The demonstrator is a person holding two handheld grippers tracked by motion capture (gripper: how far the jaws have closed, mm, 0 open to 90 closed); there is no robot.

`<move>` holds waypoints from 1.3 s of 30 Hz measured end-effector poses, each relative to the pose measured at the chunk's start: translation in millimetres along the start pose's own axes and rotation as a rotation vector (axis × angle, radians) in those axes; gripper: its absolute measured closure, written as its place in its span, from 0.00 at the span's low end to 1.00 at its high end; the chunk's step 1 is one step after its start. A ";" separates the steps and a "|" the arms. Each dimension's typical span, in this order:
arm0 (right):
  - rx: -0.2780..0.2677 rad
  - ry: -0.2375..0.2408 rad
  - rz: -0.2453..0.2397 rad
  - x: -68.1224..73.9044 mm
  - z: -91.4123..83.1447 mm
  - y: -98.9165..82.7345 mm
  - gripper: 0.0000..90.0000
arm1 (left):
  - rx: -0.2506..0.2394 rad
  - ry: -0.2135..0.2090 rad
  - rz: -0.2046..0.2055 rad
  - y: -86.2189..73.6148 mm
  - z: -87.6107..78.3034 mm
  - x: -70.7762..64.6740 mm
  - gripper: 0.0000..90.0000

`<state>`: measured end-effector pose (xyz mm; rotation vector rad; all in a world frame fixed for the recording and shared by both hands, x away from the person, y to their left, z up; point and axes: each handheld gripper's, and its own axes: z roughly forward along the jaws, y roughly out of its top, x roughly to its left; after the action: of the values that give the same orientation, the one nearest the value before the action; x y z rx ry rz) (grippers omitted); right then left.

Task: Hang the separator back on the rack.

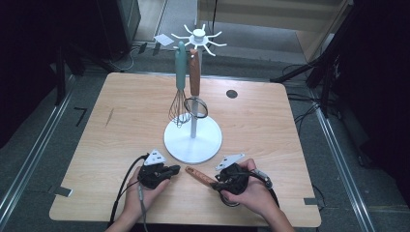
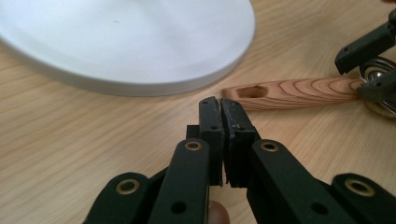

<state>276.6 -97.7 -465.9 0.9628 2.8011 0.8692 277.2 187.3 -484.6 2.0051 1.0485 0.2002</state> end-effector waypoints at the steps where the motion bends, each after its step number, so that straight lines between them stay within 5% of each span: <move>1: 0.008 0.000 -0.006 -0.2 0.9 1.1 0.72 | -0.007 0.008 -0.005 -0.5 -5.1 4.3 0.97; 11: 0.093 -0.004 -0.030 5.1 10.9 12.5 0.72 | -0.061 0.116 -0.054 -16.4 -52.8 47.8 0.66; 19: 0.136 -0.021 -0.039 6.6 16.0 19.0 0.72 | -0.104 0.183 -0.124 -27.8 -75.6 75.0 0.56; 27: 0.171 -0.085 -0.111 16.3 20.0 25.8 0.76 | -0.110 0.246 -0.158 -40.3 -90.0 86.3 0.55; 34: 0.208 -0.094 -0.100 17.2 21.5 31.3 0.77 | -0.124 0.281 -0.183 -49.8 -100.5 92.2 0.54; 39: 0.227 -0.094 -0.086 18.5 21.3 32.9 0.78 | -0.151 0.304 -0.210 -55.7 -108.0 101.4 0.45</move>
<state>284.7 -55.1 -464.1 0.8743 2.8792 0.4894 256.3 344.1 -480.5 1.7496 1.3832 0.4674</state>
